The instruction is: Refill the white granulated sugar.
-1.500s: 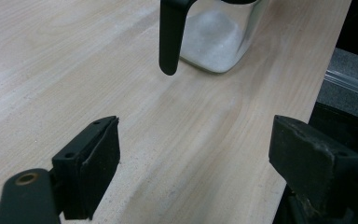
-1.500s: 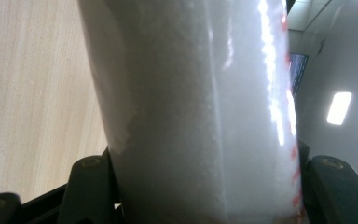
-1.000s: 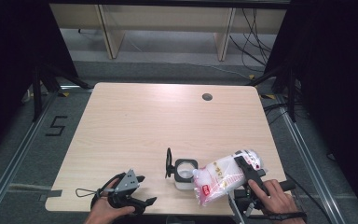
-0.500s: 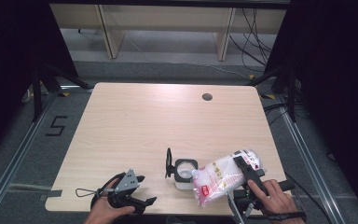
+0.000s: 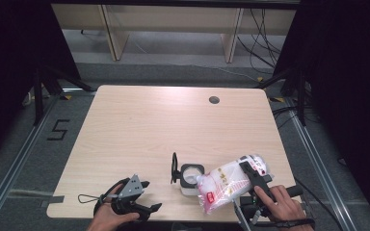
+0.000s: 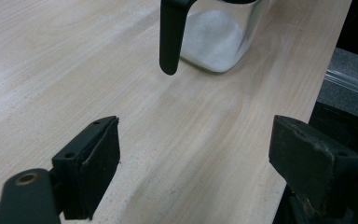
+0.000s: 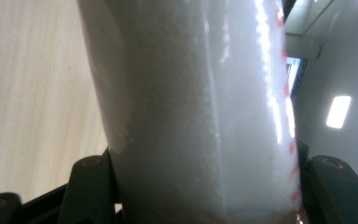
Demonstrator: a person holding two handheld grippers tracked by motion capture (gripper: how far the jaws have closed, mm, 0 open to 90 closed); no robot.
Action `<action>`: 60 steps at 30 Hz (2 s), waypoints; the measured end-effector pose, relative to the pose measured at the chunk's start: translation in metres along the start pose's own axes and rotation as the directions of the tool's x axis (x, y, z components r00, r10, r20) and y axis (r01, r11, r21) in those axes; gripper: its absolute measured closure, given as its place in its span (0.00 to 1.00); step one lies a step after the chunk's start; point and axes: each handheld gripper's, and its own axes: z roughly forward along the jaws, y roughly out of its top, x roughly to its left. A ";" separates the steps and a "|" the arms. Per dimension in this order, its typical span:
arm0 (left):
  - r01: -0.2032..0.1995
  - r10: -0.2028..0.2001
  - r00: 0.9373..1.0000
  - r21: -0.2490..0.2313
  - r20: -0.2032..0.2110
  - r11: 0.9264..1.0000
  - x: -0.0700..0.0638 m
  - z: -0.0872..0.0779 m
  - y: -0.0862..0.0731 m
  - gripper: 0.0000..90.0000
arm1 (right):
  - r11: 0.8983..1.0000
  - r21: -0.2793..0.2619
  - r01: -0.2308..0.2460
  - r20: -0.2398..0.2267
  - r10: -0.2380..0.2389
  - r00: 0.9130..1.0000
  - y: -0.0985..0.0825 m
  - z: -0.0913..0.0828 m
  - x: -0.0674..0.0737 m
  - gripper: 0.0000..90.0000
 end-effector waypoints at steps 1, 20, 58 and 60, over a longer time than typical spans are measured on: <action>-0.001 0.001 1.000 -0.001 0.002 1.000 0.000 0.000 0.000 0.18 | 1.000 0.010 -0.008 -0.003 0.008 1.000 -0.001 0.000 0.001 0.47; 0.027 -0.027 1.000 0.004 0.003 1.000 -0.002 0.000 0.000 0.18 | 1.000 -0.009 0.018 0.012 -0.018 1.000 0.004 -0.001 0.000 0.47; 0.034 -0.034 0.999 -0.002 -0.005 0.999 -0.001 0.000 -0.001 0.18 | 1.000 0.028 0.000 -0.003 0.000 1.000 -0.006 -0.003 -0.002 0.47; 0.018 -0.018 1.000 0.011 -0.007 1.000 0.000 -0.001 -0.001 0.18 | 0.999 0.034 -0.015 -0.001 0.015 1.000 -0.007 -0.004 -0.002 0.47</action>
